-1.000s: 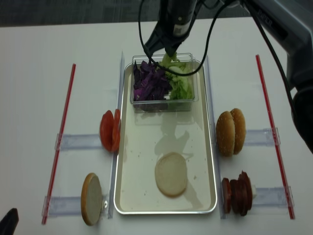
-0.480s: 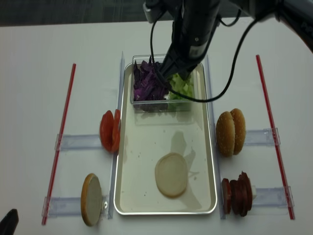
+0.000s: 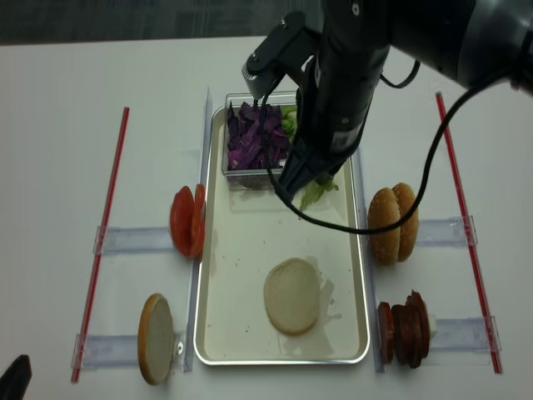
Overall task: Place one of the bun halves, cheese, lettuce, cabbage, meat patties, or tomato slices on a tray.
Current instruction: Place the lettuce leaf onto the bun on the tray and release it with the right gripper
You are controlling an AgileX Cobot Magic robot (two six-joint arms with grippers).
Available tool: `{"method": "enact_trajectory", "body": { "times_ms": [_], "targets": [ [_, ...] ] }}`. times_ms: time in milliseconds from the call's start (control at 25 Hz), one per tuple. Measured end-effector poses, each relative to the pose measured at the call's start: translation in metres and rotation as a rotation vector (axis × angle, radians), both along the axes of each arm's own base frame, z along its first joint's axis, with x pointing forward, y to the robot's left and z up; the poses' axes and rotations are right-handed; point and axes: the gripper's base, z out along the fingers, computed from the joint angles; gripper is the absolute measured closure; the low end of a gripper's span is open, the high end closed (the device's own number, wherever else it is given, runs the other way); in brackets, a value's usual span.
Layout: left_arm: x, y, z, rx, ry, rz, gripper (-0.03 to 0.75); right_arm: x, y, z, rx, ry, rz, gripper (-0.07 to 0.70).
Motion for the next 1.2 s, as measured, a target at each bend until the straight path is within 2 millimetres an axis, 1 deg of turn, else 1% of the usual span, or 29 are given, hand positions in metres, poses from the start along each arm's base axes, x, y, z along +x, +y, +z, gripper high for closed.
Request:
{"method": "enact_trajectory", "body": {
  "times_ms": [360,520,720,960,1200],
  "targets": [
    [0.0,0.0,0.0,0.0,0.0,0.0,0.444,-0.021,0.015,-0.013,0.036,0.021,0.095,0.603],
    [0.0,0.0,0.0,0.0,0.0,0.0,0.444,-0.03,0.021,-0.021,0.044,0.044,0.136,0.603],
    [0.0,0.0,0.0,0.0,0.0,0.0,0.444,-0.034,0.022,-0.031,0.046,0.045,0.166,0.603],
    [0.0,0.0,0.0,0.0,0.0,0.0,0.444,-0.041,0.024,-0.05,0.063,0.05,0.205,0.603],
    [0.0,0.0,0.0,0.0,0.0,0.0,0.444,-0.041,0.024,-0.058,0.089,0.014,0.228,0.603]
  ]
}}
